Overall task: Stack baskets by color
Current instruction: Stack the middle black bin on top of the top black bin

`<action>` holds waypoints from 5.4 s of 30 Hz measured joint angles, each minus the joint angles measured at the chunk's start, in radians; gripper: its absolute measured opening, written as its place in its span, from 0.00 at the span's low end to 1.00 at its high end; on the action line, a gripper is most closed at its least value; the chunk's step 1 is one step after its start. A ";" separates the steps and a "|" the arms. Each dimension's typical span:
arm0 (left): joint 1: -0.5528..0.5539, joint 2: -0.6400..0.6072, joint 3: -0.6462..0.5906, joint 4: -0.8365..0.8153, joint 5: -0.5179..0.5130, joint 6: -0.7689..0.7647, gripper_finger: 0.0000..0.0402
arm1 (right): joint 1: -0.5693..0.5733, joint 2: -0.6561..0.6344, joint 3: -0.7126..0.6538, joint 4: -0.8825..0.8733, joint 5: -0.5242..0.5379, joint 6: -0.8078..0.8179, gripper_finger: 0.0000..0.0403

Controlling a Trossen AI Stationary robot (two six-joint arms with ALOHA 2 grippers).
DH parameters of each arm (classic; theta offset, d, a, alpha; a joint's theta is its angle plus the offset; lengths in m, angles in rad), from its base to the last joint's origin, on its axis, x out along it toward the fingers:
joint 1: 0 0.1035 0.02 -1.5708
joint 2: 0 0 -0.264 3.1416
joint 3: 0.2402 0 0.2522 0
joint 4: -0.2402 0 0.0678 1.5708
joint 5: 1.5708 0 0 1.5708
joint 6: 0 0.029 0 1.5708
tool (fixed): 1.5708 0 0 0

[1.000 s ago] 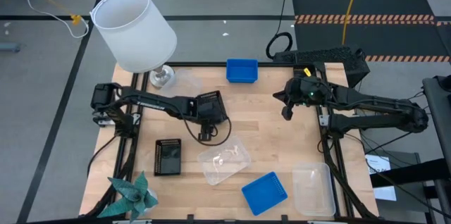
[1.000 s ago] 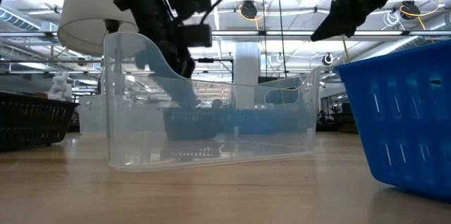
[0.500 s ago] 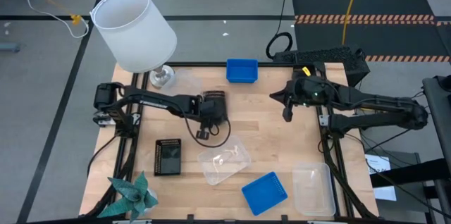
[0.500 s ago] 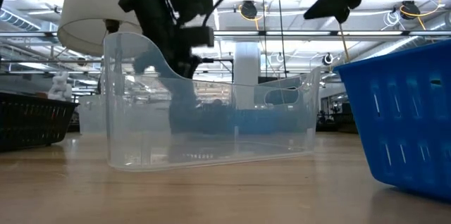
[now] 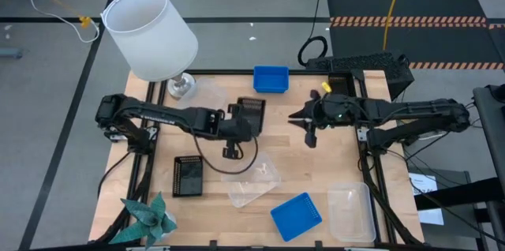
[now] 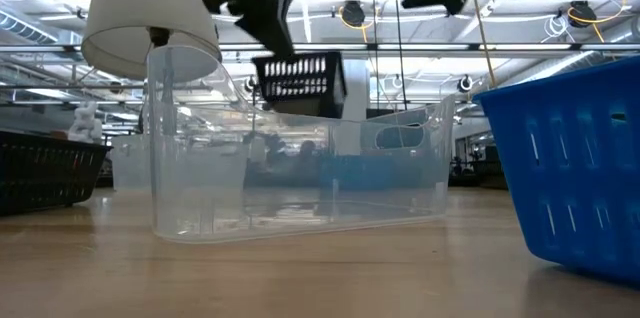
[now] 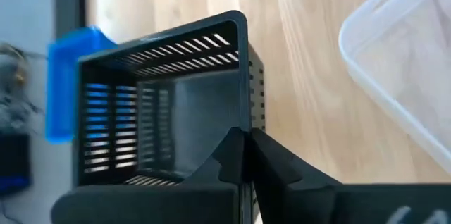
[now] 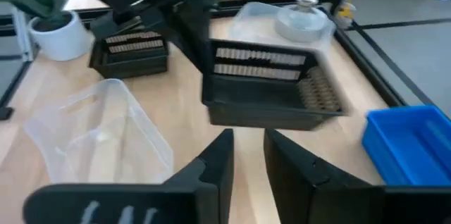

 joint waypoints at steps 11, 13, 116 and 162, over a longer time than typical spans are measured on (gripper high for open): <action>-0.010 0.001 0.003 0.060 -0.210 0.044 0.04 | 0.175 0.279 0.194 0.022 0.276 -0.265 0.32; -0.015 0.001 0.003 0.088 -0.225 0.050 0.03 | 0.179 0.318 0.198 0.064 0.309 -0.294 0.32; -0.008 -0.022 -0.111 0.527 0.220 0.433 0.54 | -0.030 -0.198 -0.314 0.114 -0.394 -0.884 0.01; 0.090 0.007 -0.110 0.360 0.175 0.396 0.03 | 0.125 -0.034 -0.167 0.096 0.078 -0.393 0.46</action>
